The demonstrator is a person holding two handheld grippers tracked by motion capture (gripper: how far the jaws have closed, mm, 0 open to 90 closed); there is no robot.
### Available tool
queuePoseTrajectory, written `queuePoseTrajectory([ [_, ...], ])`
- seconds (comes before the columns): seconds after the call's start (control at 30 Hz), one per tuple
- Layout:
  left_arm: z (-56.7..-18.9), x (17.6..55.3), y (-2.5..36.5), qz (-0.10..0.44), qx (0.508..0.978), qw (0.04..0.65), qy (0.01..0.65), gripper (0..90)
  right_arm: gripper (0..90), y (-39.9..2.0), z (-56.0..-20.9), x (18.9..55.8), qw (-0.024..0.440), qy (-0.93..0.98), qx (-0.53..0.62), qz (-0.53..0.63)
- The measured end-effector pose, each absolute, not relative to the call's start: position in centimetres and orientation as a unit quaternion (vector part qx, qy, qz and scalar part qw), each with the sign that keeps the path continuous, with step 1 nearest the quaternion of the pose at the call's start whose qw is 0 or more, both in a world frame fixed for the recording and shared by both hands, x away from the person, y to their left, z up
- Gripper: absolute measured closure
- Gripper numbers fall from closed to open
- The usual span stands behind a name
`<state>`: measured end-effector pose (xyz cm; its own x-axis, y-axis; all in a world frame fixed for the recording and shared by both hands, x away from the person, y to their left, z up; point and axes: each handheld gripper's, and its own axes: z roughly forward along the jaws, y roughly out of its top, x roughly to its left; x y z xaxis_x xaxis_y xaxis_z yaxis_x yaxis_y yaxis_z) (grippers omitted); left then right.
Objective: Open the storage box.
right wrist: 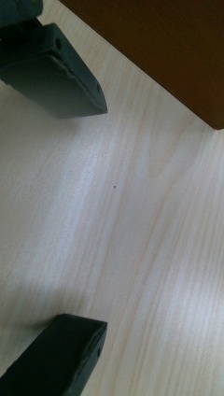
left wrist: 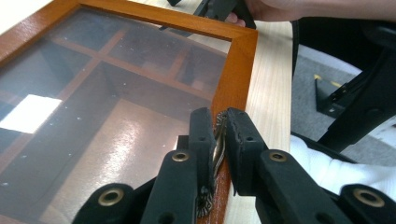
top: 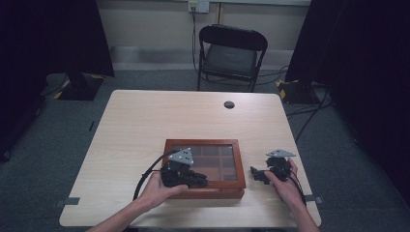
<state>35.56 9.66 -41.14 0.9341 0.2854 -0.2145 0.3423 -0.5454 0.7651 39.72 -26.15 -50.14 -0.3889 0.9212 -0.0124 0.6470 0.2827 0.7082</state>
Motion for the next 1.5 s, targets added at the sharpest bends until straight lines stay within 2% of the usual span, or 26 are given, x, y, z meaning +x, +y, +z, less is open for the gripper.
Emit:
queuePoseTrajectory([
  [1.13,-38.9,36.3,9.8,-0.038,0.872,0.45,0.19,81.1,0.0,-26.2,-50.1,39.7,0.217,0.771,0.508,0.317],
  [1.5,-37.1,37.0,9.8,-0.035,0.873,0.446,0.194,81.0,0.0,-26.2,-50.1,39.7,0.217,0.771,0.509,0.316],
])
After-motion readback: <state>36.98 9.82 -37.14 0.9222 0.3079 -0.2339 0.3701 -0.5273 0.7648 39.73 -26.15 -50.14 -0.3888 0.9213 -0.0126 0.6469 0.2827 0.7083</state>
